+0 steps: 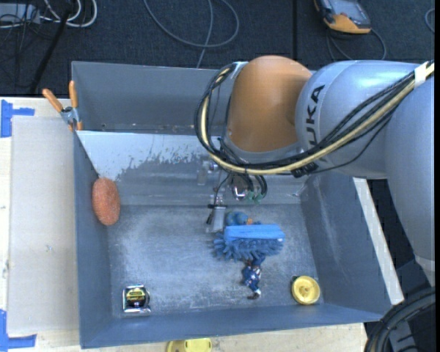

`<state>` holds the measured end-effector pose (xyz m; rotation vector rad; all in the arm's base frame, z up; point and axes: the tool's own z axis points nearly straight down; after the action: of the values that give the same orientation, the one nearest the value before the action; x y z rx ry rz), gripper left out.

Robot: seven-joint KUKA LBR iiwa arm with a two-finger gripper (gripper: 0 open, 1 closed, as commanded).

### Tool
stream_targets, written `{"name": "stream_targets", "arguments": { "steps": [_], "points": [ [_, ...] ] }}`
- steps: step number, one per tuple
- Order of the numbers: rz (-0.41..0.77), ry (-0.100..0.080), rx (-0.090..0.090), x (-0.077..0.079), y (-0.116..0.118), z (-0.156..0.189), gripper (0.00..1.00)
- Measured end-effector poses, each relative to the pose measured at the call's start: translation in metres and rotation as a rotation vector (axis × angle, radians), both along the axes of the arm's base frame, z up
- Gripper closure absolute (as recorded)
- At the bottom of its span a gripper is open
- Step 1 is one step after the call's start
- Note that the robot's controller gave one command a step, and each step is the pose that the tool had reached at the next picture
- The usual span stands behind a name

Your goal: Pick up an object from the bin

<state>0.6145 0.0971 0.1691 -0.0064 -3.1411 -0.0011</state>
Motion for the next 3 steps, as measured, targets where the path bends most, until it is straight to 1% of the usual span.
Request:
{"name": "stream_targets", "arguments": {
  "steps": [1, 2, 3],
  "points": [
    [0.0, 0.0, 0.0, 0.0, 0.0, 0.0, 0.0],
    [0.077, -0.007, 0.001, -0.017, -0.016, -0.023, 0.0],
    [0.072, 0.001, 0.0, -0.04, -0.063, -0.054, 0.0]
  ]
}}
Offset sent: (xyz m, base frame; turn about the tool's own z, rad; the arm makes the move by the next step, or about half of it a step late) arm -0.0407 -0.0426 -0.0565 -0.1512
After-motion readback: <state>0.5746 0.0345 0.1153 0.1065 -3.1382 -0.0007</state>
